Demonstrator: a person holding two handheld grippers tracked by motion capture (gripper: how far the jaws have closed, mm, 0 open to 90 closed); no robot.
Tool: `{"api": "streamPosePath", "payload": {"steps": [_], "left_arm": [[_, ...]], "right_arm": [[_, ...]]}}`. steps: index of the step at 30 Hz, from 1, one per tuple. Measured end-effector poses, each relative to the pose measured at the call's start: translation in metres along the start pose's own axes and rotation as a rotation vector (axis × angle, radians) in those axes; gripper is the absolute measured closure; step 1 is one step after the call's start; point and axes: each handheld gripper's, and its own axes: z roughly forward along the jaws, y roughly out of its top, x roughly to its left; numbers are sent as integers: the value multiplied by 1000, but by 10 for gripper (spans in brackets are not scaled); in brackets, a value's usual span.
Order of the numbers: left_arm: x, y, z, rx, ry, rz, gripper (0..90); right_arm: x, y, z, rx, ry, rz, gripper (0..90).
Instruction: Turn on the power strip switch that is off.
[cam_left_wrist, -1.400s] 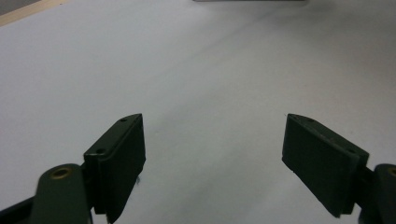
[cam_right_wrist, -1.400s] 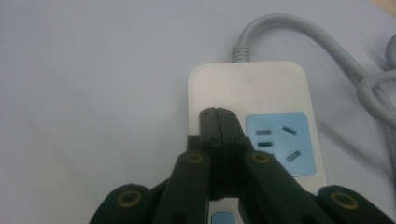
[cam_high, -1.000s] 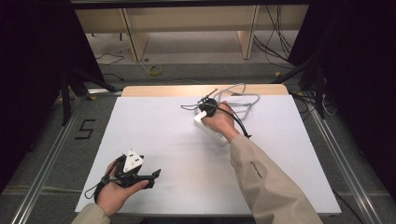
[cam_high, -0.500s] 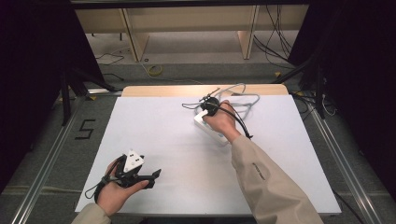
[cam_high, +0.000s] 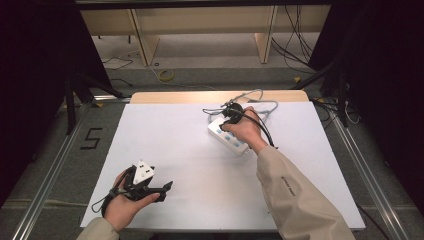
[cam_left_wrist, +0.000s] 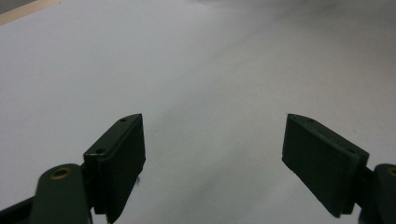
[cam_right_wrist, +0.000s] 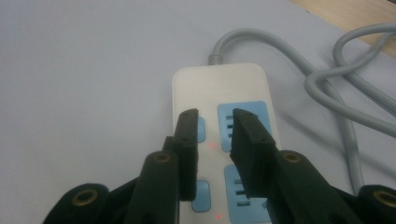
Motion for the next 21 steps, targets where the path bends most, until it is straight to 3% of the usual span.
{"api": "streamPosePath", "payload": {"steps": [7,21], "left_arm": [[0,-1,0,1,6,-3,212],[0,-1,0,5,5,-7,211]], "right_arm": [[-4,-7,-13,-10,14,15,633],[-9,-35,-34,-24,44,21,589]]}}
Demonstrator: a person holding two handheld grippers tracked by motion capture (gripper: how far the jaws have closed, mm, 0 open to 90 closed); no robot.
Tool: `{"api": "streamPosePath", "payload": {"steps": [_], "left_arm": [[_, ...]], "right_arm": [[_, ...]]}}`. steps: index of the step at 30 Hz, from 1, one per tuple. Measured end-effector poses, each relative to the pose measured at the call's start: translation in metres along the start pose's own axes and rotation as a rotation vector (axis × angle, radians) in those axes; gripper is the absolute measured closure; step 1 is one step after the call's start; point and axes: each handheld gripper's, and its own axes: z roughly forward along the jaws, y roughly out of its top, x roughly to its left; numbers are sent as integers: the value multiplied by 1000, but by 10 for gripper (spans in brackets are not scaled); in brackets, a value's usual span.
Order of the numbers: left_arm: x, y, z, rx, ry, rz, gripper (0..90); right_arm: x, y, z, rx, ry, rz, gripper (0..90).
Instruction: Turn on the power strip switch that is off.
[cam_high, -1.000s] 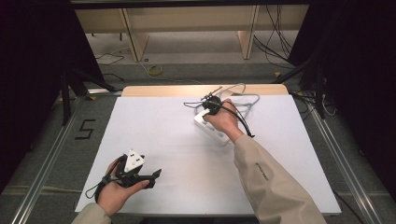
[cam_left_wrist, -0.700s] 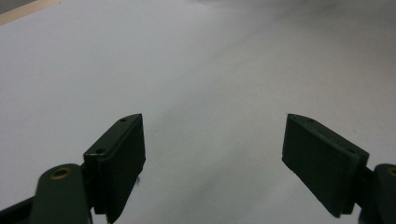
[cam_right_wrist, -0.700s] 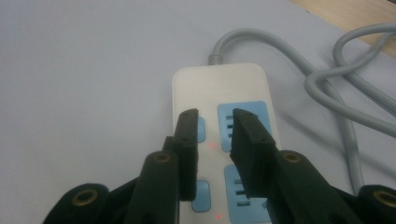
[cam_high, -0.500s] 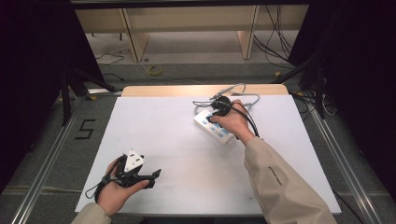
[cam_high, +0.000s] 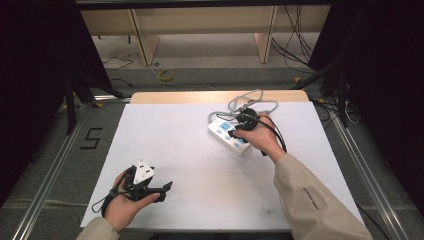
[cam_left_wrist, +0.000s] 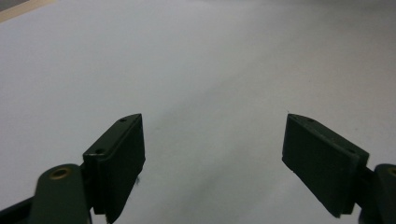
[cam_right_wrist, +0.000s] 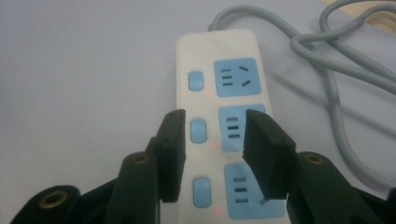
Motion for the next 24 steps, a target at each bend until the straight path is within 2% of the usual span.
{"api": "streamPosePath", "payload": {"steps": [6,10,16,21,24], "left_arm": [[0,0,1,3,0,-3,211],[0,0,1,1,2,-2,211],[0,0,1,3,2,-6,210],[0,0,2,5,3,-11,210],[1,0,0,-1,1,-7,210]], "right_arm": [[-5,-13,-11,-18,19,19,569],[-6,-21,-18,-23,16,12,558],[-5,-34,-28,-32,12,9,502],[-9,-45,-36,-53,16,26,456],[-11,-51,-41,-59,2,17,433]]}}
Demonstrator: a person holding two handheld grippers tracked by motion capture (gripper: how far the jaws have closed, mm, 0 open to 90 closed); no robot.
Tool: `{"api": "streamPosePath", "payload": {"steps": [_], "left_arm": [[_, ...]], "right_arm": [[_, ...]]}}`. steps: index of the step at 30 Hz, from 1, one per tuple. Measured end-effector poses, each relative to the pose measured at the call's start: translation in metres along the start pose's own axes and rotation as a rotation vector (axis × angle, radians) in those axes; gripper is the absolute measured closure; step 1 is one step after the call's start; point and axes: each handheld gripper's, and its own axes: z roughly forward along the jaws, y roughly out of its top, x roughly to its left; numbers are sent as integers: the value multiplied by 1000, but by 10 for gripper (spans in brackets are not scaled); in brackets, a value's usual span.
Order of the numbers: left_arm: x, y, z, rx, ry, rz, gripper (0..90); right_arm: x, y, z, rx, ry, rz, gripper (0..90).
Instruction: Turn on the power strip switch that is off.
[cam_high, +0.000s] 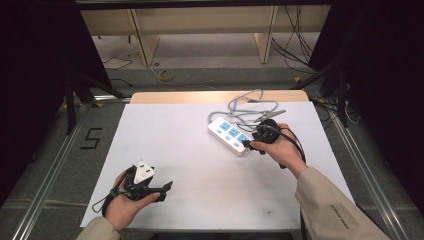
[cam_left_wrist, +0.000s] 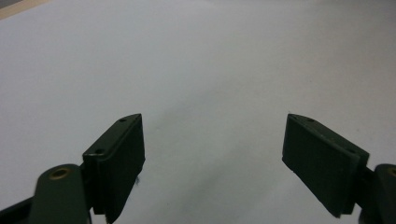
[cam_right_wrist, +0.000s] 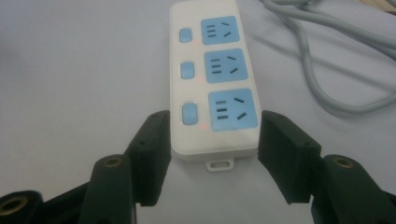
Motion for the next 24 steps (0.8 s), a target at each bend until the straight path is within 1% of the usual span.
{"api": "streamPosePath", "payload": {"steps": [3,8,10,14,16,20,23,24], "left_arm": [[1,-1,1,10,1,-2,210],[0,0,1,5,2,-3,210],[-1,0,1,7,1,-6,210],[0,-1,1,8,4,-6,210],[0,-1,1,8,3,-4,209],[0,-1,2,10,1,-4,209],[0,-1,1,10,-2,-5,209],[0,-1,1,15,-4,2,208]], "right_arm": [[-1,-9,-6,-19,-3,10,414],[-1,-26,-17,-19,-16,-1,405],[-1,-33,-23,-31,-23,0,394],[-2,-47,-32,-59,-26,21,376],[-1,-56,-37,-73,-31,17,376],[2,-74,-47,-100,-24,22,365],[6,-87,-55,-107,-19,16,351],[7,-91,-57,-109,-18,17,350]]}}
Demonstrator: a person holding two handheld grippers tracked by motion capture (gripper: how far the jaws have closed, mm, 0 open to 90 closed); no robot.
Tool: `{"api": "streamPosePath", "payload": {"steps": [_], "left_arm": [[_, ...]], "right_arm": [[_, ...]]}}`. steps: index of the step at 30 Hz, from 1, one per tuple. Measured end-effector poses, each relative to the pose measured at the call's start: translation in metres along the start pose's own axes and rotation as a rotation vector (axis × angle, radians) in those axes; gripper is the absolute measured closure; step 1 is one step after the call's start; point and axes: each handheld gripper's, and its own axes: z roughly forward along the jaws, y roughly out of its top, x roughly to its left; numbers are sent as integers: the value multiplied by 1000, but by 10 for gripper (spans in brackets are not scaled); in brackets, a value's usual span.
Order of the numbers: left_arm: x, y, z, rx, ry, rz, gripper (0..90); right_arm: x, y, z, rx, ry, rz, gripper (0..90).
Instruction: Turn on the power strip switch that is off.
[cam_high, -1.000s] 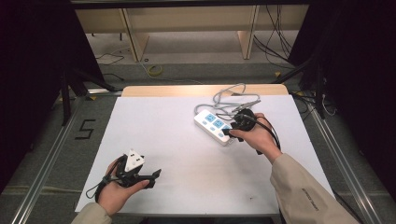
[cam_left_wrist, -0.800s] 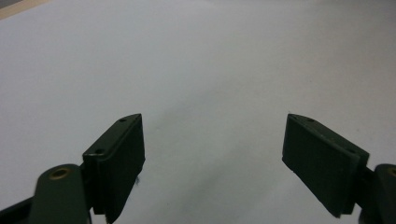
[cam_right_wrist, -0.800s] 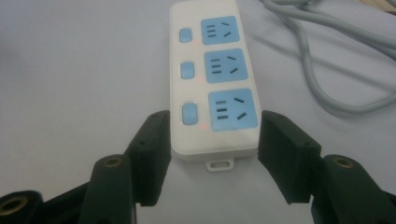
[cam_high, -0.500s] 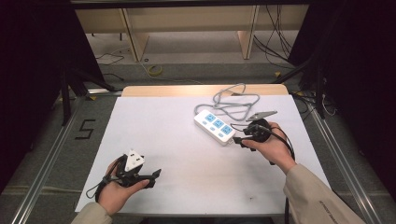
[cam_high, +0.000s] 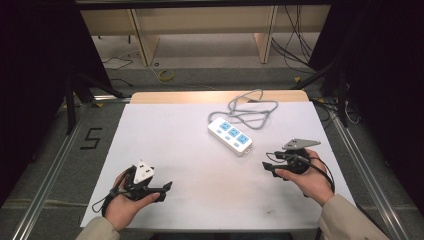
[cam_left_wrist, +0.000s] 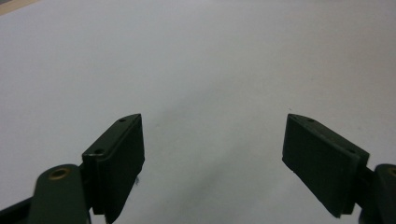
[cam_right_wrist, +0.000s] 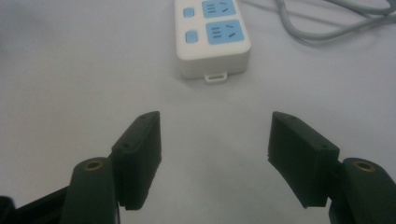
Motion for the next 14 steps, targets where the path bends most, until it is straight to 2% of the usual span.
{"api": "streamPosePath", "payload": {"steps": [5,14], "left_arm": [[0,0,0,2,-1,1,207],[-1,1,0,3,-4,8,205]], "right_arm": [[5,-19,-13,-17,5,1,332],[5,-27,-24,-61,-14,7,304]]}}
